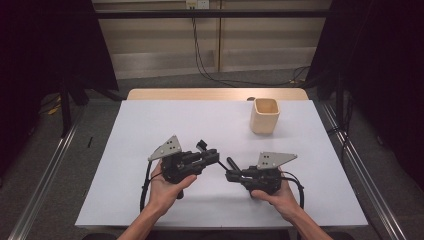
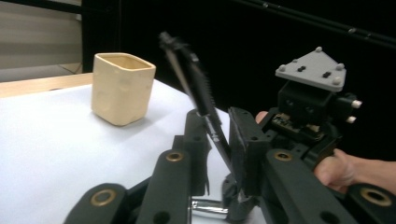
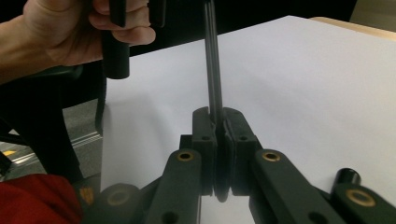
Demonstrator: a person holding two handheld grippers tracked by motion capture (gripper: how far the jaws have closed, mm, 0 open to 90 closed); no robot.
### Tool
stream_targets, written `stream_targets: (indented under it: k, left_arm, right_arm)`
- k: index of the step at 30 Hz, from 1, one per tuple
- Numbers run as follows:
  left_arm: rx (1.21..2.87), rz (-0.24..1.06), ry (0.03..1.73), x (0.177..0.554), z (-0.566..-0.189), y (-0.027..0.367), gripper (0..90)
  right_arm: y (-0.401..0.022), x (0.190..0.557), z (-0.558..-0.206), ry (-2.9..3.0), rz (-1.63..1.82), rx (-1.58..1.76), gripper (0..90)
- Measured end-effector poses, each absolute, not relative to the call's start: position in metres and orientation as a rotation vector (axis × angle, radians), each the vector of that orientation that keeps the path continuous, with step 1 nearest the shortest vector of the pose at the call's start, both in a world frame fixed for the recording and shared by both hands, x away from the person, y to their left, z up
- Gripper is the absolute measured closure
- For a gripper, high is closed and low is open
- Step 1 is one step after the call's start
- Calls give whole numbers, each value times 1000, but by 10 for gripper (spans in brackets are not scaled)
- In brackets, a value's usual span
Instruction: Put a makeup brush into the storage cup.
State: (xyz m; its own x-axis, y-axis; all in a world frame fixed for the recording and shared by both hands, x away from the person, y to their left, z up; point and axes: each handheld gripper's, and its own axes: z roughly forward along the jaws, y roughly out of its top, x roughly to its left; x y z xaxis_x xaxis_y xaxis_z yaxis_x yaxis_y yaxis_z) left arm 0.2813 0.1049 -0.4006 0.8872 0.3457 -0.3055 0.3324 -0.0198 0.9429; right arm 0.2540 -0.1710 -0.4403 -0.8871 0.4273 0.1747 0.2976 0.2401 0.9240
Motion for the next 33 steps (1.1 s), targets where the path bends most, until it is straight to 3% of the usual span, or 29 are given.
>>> stream_targets:
  k: [13,17,33]
  left_arm:
    - [1628,-8,479,275,-395,100,854]
    - [1631,-1,474,275,-391,100,856]
    - [1626,29,532,283,-385,122,856]
  right_arm:
    - [-171,257,-442,2384,1730,730,778]
    - [-172,257,-441,2381,1739,721,723]
    - [-177,257,-433,2371,1796,730,277]
